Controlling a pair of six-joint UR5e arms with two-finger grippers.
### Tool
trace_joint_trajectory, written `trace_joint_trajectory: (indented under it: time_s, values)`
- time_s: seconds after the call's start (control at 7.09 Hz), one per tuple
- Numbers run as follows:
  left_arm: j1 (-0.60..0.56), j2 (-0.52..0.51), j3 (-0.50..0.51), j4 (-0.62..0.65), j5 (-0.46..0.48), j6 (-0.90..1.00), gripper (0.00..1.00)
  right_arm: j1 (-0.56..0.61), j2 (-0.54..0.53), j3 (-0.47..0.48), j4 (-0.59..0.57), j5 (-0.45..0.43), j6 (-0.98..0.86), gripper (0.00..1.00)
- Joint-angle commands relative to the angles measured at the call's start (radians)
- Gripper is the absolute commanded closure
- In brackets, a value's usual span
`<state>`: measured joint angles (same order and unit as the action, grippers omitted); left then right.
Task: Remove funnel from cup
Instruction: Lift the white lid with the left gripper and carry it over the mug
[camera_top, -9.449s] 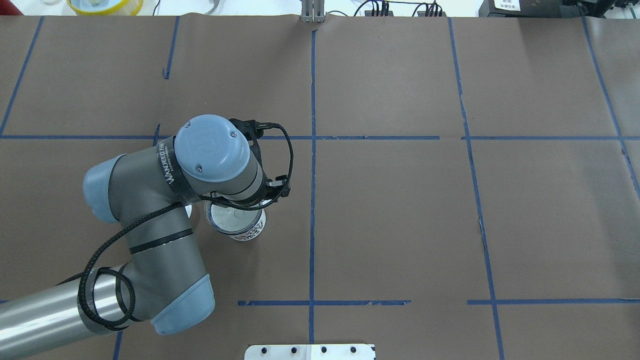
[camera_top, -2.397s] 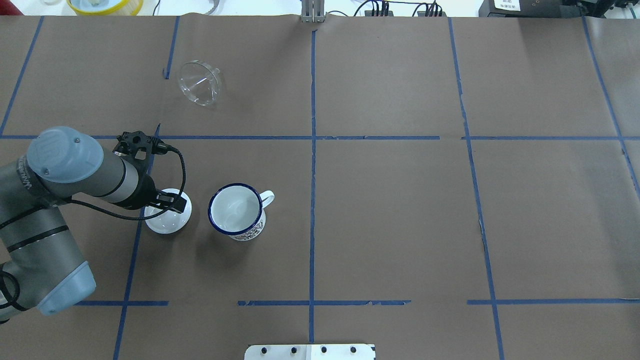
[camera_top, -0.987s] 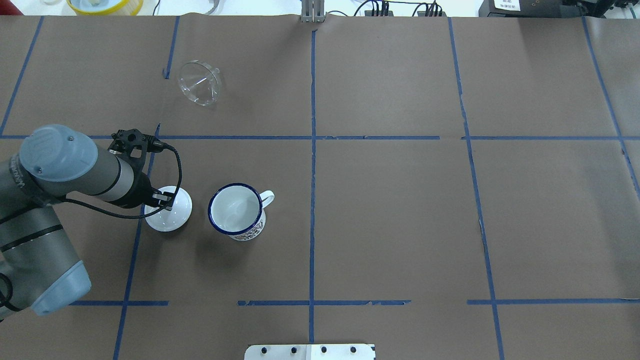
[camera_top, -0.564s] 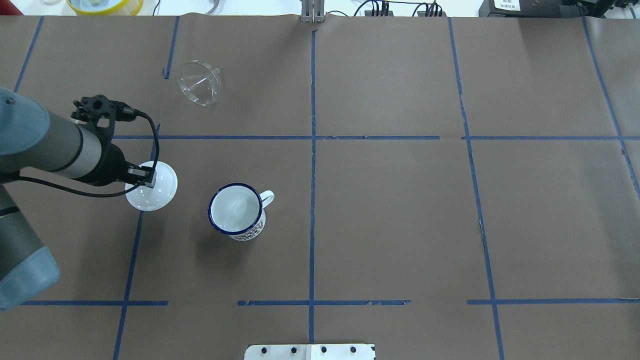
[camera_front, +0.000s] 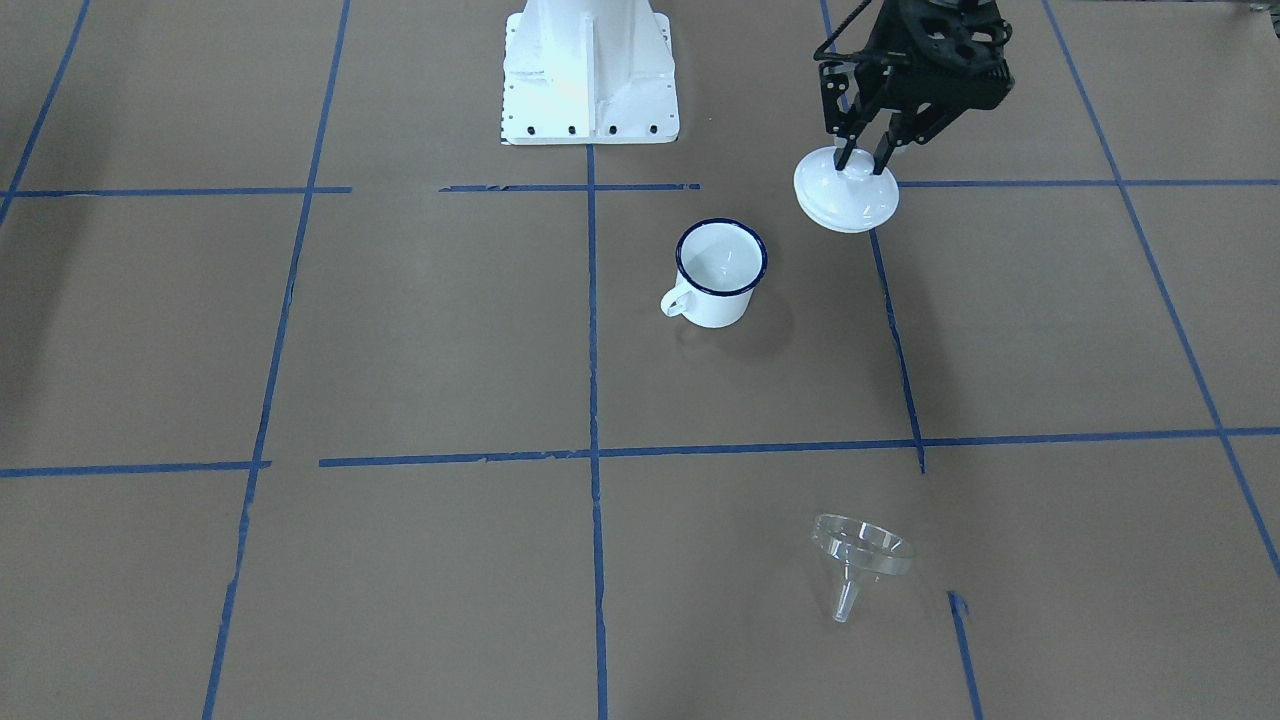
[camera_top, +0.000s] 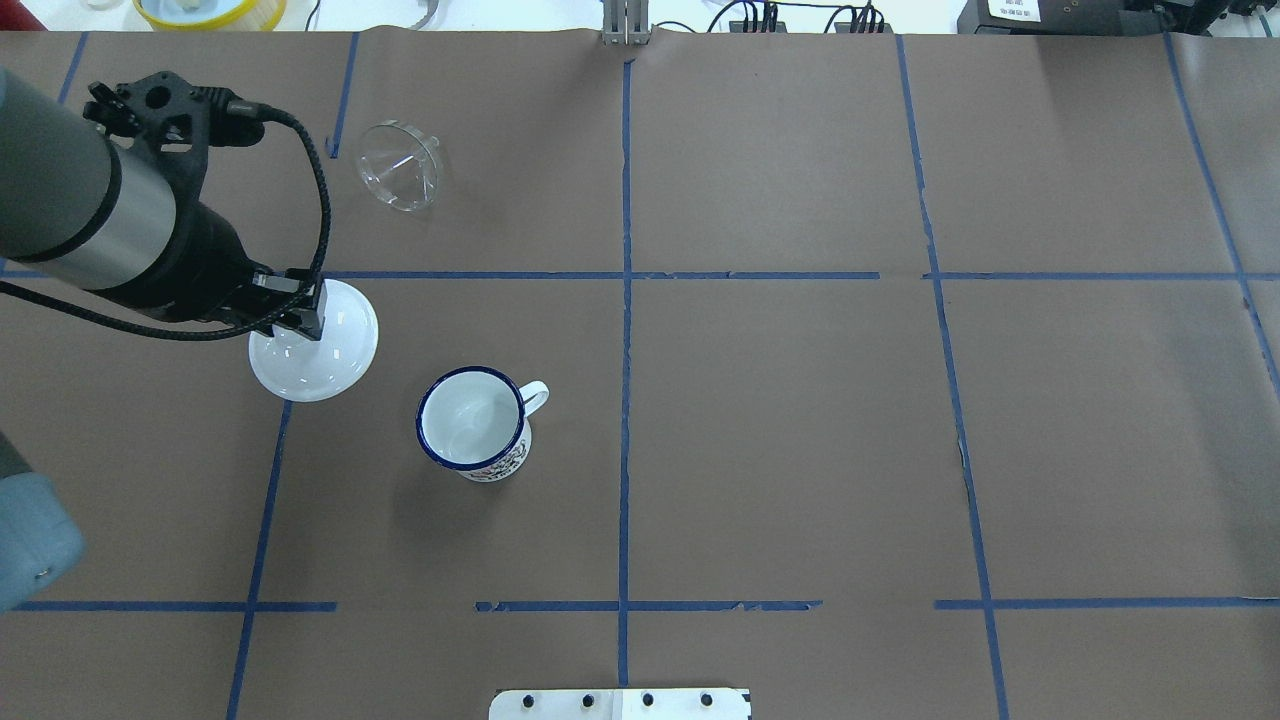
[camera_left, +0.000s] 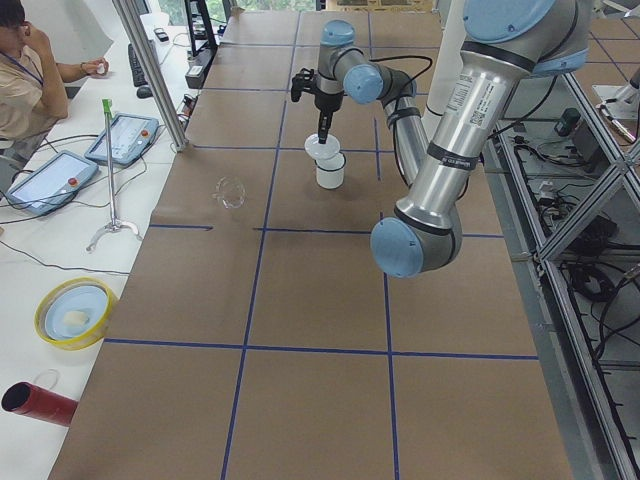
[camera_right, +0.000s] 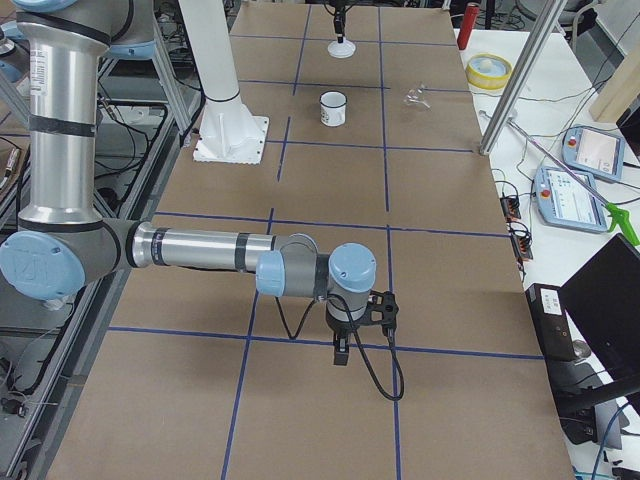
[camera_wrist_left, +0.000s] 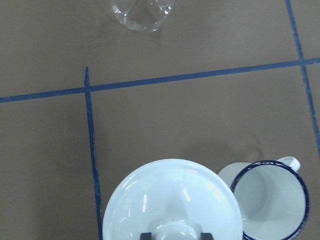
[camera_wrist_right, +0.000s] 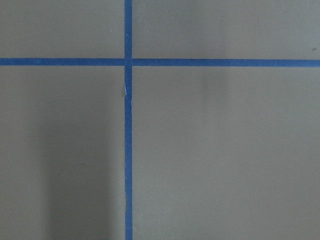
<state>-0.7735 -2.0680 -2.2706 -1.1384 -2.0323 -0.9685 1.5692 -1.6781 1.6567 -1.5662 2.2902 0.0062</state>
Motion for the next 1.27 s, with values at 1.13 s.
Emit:
trace_joint_trajectory:
  time_s: [1.13]
  values:
    - [0.171, -0.107, 0.329, -0.195, 0.040, -0.202, 1.00, 0.000, 0.000, 0.000, 0.000, 0.000, 0.000, 0.00]
